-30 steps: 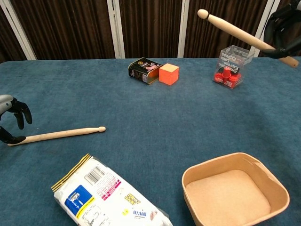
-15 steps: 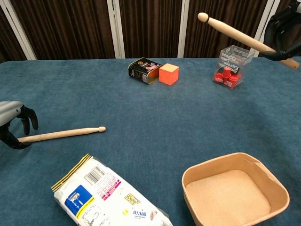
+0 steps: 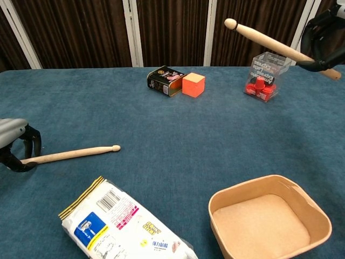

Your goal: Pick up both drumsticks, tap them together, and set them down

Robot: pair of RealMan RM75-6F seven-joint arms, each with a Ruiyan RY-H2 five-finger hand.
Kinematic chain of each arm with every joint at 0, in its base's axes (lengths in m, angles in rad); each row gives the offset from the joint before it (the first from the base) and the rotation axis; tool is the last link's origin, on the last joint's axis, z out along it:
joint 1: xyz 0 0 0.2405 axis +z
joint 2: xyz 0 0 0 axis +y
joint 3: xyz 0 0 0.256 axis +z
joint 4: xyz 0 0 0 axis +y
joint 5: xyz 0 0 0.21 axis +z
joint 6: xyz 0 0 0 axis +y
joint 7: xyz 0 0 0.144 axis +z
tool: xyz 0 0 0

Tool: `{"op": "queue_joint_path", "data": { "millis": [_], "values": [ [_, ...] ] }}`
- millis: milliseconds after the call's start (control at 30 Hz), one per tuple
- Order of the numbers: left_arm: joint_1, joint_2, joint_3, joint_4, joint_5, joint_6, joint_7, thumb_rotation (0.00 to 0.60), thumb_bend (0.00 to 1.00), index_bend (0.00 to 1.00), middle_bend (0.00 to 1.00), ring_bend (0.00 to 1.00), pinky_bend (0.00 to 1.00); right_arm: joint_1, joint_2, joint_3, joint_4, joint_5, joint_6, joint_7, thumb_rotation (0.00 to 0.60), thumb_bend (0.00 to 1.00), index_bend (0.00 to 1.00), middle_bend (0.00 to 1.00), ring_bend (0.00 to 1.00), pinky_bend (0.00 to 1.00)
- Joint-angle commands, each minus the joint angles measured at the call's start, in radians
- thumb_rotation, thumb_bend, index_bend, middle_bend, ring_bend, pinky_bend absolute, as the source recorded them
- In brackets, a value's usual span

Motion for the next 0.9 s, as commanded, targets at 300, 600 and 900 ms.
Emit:
{"op": "queue_joint_path", "data": {
  "millis": [300,600,900],
  "values": [
    [-0.006,-0.02,0.001,0.005,-0.016,0.033,0.053,0.6,0.47,0.51,0.53,0.1,0.0,0.002,-0.006,0.0,0.014,0.003,0.001,-0.003,0.6,0.48,0.62,0.68,0.44,0.04],
    [-0.013,-0.037,-0.001,0.015,-0.048,0.045,0.103,0.6,0.48,0.51,0.55,0.11,0.0,0.006,-0.012,-0.002,0.027,0.006,-0.004,-0.007,0.6,0.48,0.62,0.68,0.44,0.04],
    [-0.014,-0.045,-0.002,0.02,-0.04,0.059,0.11,0.6,0.51,0.54,0.59,0.13,0.0,-0.003,-0.003,-0.007,0.011,0.0,0.006,-0.01,0.6,0.48,0.62,0.68,0.44,0.04]
  ]
}}
